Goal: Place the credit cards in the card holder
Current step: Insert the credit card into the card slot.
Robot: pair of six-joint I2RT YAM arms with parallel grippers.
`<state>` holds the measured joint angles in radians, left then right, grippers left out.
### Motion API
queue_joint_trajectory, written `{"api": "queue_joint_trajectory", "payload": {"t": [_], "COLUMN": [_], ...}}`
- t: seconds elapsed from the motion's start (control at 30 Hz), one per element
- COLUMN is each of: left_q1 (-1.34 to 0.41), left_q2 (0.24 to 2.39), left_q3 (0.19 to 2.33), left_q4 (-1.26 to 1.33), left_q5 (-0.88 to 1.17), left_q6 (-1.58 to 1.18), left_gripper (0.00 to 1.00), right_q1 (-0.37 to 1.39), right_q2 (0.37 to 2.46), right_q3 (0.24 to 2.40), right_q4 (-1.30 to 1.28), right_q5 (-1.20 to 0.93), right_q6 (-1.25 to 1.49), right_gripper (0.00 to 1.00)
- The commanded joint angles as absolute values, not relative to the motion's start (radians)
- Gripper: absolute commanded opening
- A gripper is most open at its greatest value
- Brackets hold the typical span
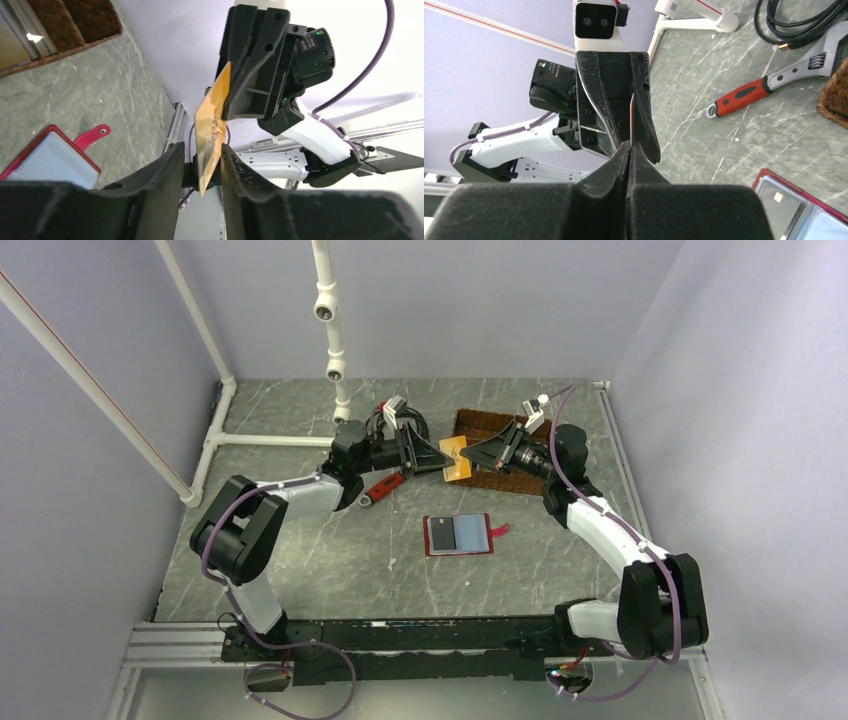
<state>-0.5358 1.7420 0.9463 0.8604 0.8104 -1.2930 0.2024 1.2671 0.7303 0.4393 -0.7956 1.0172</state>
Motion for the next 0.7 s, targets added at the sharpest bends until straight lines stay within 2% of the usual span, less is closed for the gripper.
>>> {"api": "queue_joint_trajectory", "payload": {"t": [0.0, 0.1, 0.13, 0.23, 0.27, 0.33, 0.4, 0.57, 0.67], "left_q1": [-0.548, -0.548, -0.545, -0.531, -0.531, -0.533, -0.535, -0.589, -0.620], "left_q2": [1.682, 1.667, 1.658, 1.625, 1.629, 1.655, 1.673, 1.756, 1.829], "left_q3": [0.938, 0.938, 0.943, 0.990, 1.025, 1.074, 1.056, 1.021, 1.026], "left_q4": [0.944, 0.862, 0.781, 0.356, 0.203, -0.047, -0.095, -0.008, 0.034], "left_q5": [0.784, 0.769, 0.764, 0.746, 0.741, 0.730, 0.748, 0.758, 0.747], "left_q6": [-1.293, -1.257, -1.222, -1.019, -0.934, -0.792, -0.746, -0.814, -0.858], "left_gripper": [0.30, 0.02, 0.00, 0.00, 0.00, 0.00, 0.00, 0.00, 0.00], "right_q1": [0.207, 0.217, 0.217, 0.225, 0.228, 0.229, 0.242, 0.307, 0.338], "right_q2": [1.228, 1.225, 1.220, 1.212, 1.219, 1.236, 1.273, 1.371, 1.397], "right_q3": [0.696, 0.697, 0.711, 0.849, 0.862, 0.846, 0.820, 0.722, 0.677], "right_q4": [0.603, 0.555, 0.480, -0.115, -0.209, -0.285, -0.289, -0.181, -0.139], "right_q5": [-0.808, -0.806, -0.799, -0.560, -0.500, -0.488, -0.544, -0.505, -0.436], "right_q6": [1.082, 1.035, 0.969, 0.578, 0.499, 0.420, 0.388, 0.412, 0.419], "right_gripper": [0.00, 0.00, 0.00, 0.33, 0.38, 0.44, 0.41, 0.09, 0.03]}}
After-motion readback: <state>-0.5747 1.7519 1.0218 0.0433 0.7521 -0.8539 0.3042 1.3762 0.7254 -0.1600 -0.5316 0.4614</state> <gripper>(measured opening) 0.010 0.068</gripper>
